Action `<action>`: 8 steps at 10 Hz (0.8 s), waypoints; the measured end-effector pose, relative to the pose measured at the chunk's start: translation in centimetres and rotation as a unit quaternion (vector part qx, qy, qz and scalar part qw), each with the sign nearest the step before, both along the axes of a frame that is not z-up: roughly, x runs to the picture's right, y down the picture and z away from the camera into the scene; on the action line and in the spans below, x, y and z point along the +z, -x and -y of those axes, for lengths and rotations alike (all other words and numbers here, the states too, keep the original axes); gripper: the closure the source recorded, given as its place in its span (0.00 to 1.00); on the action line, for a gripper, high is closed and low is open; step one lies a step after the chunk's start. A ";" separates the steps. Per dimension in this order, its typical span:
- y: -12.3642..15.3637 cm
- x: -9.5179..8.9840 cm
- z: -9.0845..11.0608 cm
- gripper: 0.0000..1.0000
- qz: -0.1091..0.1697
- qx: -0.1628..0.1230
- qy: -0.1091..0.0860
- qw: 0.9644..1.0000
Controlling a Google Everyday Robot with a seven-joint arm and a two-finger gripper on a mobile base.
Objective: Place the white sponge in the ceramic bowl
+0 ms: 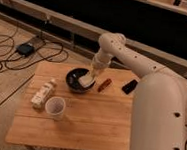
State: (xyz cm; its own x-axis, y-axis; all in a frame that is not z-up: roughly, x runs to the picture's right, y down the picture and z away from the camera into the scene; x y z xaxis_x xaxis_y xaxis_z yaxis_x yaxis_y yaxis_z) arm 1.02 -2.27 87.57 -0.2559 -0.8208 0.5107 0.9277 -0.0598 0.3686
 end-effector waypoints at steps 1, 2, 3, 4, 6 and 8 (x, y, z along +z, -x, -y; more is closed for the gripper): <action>1.0 1.1 0.3 0.99 0.012 -0.006 -0.011 1.000; 1.6 1.7 0.4 0.94 0.020 -0.010 -0.016 1.000; 2.4 2.5 0.4 0.82 0.029 -0.017 -0.022 0.999; 2.9 3.1 0.3 0.73 0.035 -0.020 -0.025 0.999; 3.5 3.7 0.4 0.55 0.041 -0.024 -0.031 0.998; 3.7 4.1 0.8 0.32 0.044 -0.022 -0.041 0.998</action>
State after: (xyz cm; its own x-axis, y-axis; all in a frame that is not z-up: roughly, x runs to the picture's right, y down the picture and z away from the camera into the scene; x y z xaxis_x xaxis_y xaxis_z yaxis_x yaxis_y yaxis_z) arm -2.71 -3.06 91.65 -0.3344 -0.8456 0.4160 0.8875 -0.1340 0.4410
